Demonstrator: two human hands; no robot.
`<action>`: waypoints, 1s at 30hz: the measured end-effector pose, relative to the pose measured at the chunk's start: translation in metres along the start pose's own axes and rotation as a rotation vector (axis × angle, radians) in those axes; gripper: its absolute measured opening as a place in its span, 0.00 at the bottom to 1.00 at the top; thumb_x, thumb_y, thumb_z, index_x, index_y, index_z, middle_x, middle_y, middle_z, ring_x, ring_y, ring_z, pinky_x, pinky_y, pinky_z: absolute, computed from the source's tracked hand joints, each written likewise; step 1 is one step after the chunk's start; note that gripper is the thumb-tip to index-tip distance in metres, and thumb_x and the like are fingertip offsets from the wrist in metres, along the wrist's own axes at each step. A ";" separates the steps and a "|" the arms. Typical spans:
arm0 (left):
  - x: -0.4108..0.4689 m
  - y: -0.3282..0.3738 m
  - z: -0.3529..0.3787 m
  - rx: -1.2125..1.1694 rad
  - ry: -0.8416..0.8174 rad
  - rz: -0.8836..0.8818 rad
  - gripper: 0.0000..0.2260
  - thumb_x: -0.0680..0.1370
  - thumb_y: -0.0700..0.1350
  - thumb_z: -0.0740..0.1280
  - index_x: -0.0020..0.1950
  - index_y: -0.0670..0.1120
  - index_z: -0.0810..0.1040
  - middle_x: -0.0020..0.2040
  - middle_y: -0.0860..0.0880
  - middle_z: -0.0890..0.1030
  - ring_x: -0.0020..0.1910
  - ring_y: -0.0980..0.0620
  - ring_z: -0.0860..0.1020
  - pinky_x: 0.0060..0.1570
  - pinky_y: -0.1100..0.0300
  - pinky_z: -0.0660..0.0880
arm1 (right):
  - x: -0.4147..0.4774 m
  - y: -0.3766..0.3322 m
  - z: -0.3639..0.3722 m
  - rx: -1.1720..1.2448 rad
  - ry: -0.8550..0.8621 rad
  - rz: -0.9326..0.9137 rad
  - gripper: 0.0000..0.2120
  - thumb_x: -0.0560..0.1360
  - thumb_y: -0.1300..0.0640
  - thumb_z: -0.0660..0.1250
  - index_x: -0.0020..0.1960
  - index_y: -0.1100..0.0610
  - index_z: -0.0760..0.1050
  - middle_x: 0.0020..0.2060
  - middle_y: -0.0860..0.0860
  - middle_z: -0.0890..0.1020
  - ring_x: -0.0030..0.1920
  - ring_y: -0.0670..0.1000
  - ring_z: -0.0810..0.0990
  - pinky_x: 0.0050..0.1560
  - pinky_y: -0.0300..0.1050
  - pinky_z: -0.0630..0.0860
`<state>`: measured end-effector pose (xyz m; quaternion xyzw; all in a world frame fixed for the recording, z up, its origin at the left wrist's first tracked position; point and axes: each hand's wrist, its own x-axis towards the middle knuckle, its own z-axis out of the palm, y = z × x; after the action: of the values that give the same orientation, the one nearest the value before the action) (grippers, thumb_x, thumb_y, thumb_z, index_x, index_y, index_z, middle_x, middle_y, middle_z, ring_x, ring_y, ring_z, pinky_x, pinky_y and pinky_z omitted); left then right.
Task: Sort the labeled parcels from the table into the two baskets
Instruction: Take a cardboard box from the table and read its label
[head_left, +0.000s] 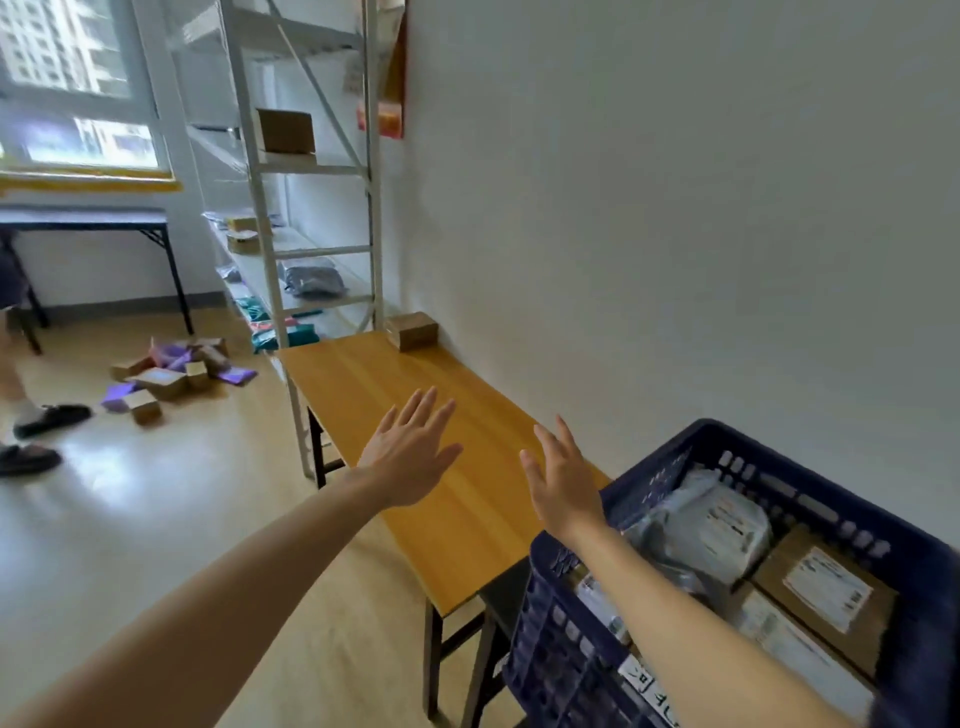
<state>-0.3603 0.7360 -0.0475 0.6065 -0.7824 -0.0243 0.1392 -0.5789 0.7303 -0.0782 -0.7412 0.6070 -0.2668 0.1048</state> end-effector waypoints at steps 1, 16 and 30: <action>0.000 -0.015 0.002 -0.006 -0.007 -0.018 0.29 0.82 0.59 0.51 0.79 0.51 0.46 0.79 0.48 0.42 0.78 0.49 0.40 0.76 0.49 0.46 | 0.007 -0.007 0.012 -0.005 -0.020 -0.009 0.26 0.82 0.43 0.49 0.77 0.53 0.57 0.78 0.49 0.48 0.77 0.50 0.52 0.73 0.50 0.60; 0.132 -0.216 0.020 -0.020 -0.110 -0.167 0.28 0.82 0.55 0.58 0.79 0.51 0.51 0.79 0.48 0.47 0.78 0.48 0.48 0.75 0.48 0.56 | 0.226 -0.054 0.168 0.102 -0.120 0.107 0.25 0.82 0.46 0.52 0.77 0.54 0.58 0.78 0.52 0.52 0.77 0.52 0.53 0.73 0.49 0.57; 0.265 -0.398 0.041 -0.144 -0.184 -0.208 0.27 0.81 0.54 0.59 0.78 0.52 0.55 0.78 0.48 0.57 0.72 0.45 0.66 0.66 0.47 0.70 | 0.378 -0.103 0.293 0.129 -0.192 0.207 0.24 0.83 0.46 0.51 0.77 0.51 0.56 0.78 0.50 0.54 0.77 0.51 0.54 0.72 0.50 0.59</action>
<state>-0.0552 0.3724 -0.1188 0.6679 -0.7210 -0.1502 0.1069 -0.2930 0.3439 -0.1726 -0.6886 0.6489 -0.2207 0.2365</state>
